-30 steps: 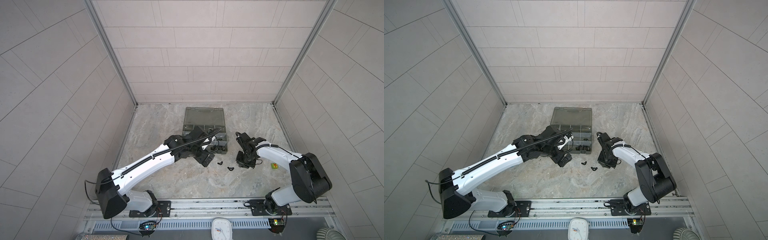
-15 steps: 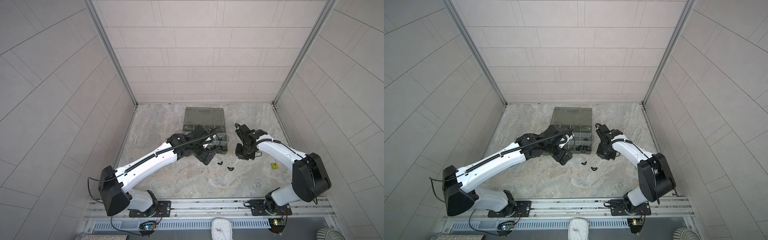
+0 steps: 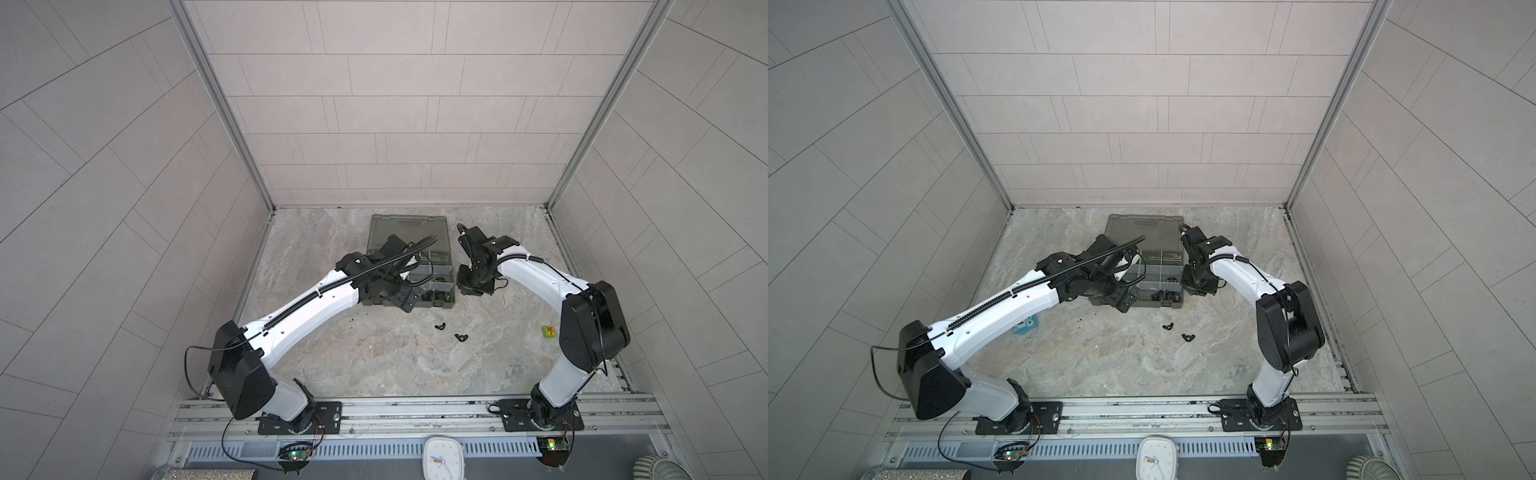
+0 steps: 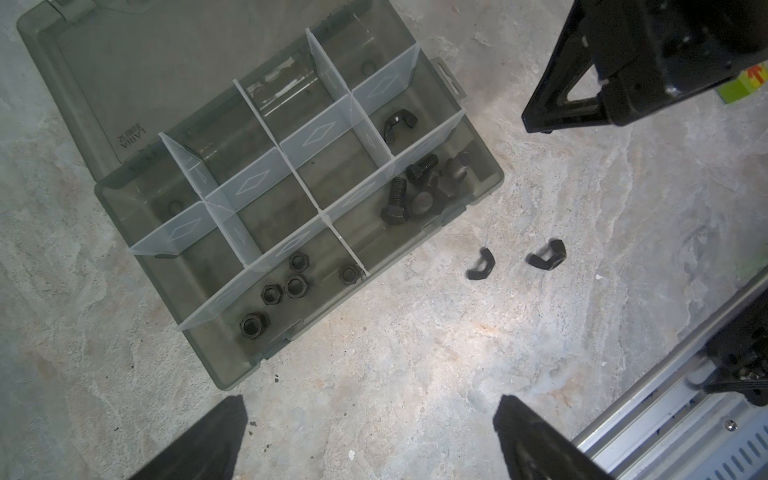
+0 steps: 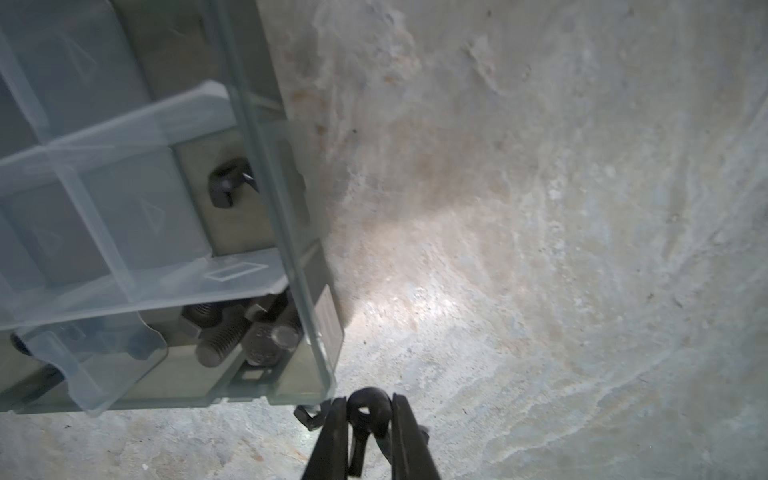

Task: Sort the screws and nuts into containers
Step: Place the nut into the container.

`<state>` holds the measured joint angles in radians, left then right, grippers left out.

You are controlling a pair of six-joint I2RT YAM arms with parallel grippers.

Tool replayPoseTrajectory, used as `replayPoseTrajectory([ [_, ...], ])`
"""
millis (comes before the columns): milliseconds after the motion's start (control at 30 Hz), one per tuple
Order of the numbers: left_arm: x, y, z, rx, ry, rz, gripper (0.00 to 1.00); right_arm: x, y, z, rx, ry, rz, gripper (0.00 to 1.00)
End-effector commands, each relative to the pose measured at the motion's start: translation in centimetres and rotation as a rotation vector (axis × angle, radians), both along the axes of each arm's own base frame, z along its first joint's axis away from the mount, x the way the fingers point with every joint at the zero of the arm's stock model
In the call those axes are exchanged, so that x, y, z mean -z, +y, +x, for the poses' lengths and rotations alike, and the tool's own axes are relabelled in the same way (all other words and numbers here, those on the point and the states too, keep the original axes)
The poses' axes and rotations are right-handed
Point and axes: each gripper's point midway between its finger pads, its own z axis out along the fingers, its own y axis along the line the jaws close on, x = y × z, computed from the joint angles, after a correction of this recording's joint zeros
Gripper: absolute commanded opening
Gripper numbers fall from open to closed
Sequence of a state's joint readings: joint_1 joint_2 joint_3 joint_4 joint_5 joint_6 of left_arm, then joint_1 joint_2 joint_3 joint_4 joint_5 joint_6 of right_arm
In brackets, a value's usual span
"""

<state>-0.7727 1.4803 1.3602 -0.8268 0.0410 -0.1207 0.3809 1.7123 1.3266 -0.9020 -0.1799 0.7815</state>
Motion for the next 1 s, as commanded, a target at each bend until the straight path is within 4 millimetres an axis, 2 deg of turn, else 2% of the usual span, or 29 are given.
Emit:
replayPoseTrajectory([
  [0, -1.2, 0.2, 1.2, -0.009, -0.015, -0.005, 1.00, -0.2, 1.1, 1.0, -0.029, 0.002, 0.009, 0.16],
  [467, -0.5, 0.7, 3.1, -0.049, 0.026, -0.005, 1.00, 1.1, 5.0, 6.1, -0.070, -0.010, 0.081, 0.17],
  [667, -0.5, 1.6, 3.9, -0.083, 0.036, -0.018, 1.00, 1.6, 5.5, 7.3, -0.079, -0.003, 0.082, 0.18],
  [833, -0.5, 2.1, 4.3, -0.101, 0.040, -0.025, 1.00, 2.1, 5.8, 7.7, -0.082, 0.011, 0.083, 0.29],
  [900, -0.5, 2.3, 4.5, -0.108, 0.043, -0.026, 1.00, 1.8, 5.9, 8.0, -0.085, 0.002, 0.087, 0.34],
  [967, -0.5, 2.4, 4.6, -0.112, 0.045, -0.029, 1.00, 1.1, 5.8, 8.2, -0.093, -0.014, 0.088, 0.35],
])
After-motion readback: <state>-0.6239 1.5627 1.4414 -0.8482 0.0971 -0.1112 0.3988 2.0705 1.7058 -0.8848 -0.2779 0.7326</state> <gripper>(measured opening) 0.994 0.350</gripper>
